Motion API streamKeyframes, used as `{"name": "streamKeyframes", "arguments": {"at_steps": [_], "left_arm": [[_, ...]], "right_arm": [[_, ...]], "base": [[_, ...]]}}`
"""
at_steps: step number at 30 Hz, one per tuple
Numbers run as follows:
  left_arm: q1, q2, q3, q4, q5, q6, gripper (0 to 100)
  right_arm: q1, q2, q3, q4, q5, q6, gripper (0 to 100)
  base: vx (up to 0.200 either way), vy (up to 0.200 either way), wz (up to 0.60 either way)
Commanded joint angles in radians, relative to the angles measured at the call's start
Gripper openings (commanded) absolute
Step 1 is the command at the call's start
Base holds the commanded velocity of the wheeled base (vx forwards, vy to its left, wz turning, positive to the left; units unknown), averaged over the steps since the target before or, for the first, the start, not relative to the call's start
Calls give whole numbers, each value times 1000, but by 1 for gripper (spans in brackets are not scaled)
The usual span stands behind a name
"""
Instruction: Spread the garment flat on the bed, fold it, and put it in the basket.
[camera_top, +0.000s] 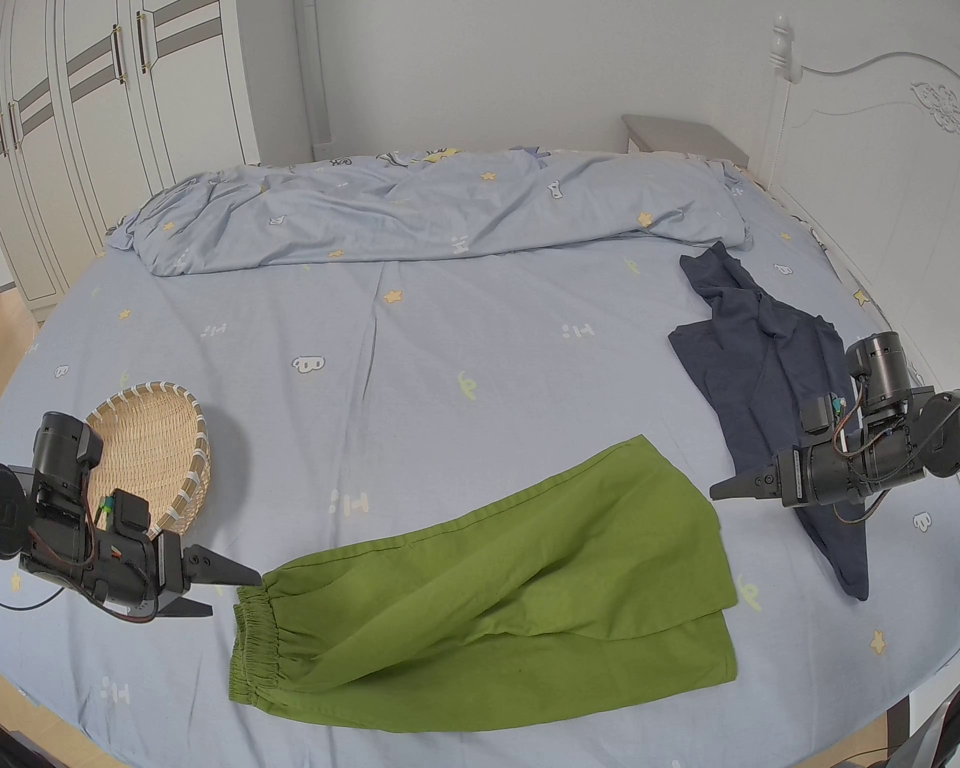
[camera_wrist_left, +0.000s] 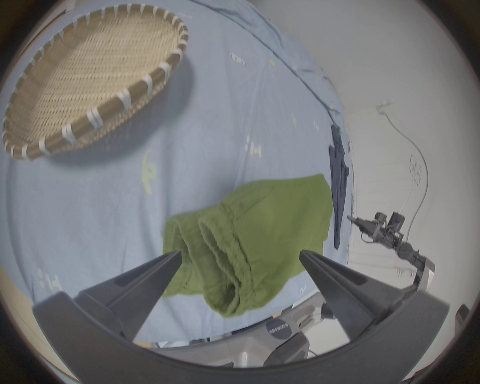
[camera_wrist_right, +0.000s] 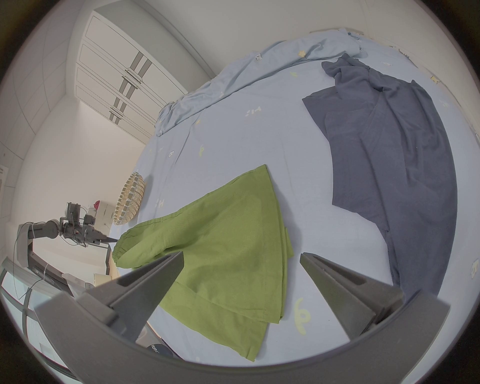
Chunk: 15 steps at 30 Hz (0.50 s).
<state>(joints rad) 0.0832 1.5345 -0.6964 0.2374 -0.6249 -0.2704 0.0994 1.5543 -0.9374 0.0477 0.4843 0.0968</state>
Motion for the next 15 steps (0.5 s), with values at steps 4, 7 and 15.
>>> {"name": "streamKeyframes", "arguments": {"at_steps": [4,7,15], "left_arm": [[21,116,-14,-136,-7,-102,100],[13,138,-14,-155,-7,-110,100],[-20,185,-15,-188,-9,-158,100]], "right_arm": [[0,0,2,0,0,0,100],[0,0,2,0,0,1,100],[0,-2,2,0,0,1,100]], "base": [[0,0,0],[0,0,0],[0,0,0]]}}
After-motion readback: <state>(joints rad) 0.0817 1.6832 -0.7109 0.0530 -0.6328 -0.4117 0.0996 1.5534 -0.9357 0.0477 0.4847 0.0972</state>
